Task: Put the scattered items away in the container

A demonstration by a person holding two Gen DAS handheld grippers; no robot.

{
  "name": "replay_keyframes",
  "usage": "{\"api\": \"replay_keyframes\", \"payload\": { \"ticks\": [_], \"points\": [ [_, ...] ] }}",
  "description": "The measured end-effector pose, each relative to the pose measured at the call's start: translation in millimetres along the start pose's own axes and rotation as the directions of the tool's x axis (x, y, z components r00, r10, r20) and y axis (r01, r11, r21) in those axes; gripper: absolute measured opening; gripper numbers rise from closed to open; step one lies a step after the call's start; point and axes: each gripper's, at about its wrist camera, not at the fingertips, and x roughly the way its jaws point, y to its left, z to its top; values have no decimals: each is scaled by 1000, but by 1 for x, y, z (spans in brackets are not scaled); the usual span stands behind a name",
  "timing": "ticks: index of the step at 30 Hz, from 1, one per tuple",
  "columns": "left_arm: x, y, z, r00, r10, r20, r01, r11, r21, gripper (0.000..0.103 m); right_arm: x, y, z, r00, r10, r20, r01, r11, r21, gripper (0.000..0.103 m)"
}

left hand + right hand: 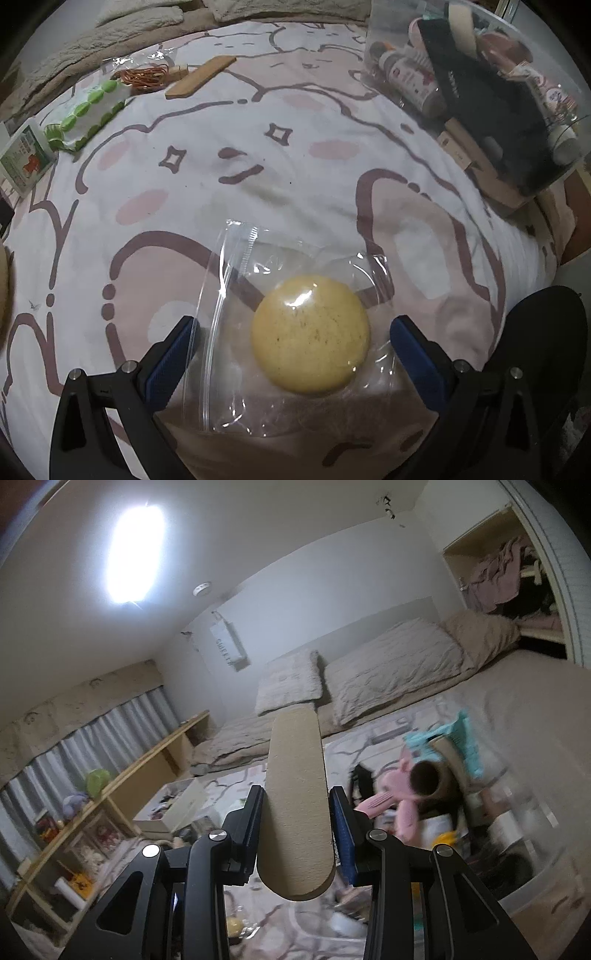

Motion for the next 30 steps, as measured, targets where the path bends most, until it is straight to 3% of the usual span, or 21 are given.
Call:
{"api": "replay_keyframes", "payload": {
  "ticks": [9,15,18,25,30],
  "points": [
    [6,-5,2,999,43,27,-44,999,22,103,10,-51,12,979,-187,-76,188,982,12,36],
    [14,-8,3,996,76,45,-75,997,-5,103,18,-83,9,936,-328,-131,335,942,31,36],
    [15,-11,5,995,85,56,-85,996,-12,103,24,-91,7,901,-403,-162,408,913,-2,36],
    [10,-11,4,994,64,88,-61,998,-36,94,40,-94,6,856,-482,-188,471,876,-102,36],
    [4,-10,1,992,55,118,-48,997,-64,90,42,-96,7,861,-475,-182,455,879,-138,36]
  ]
}}
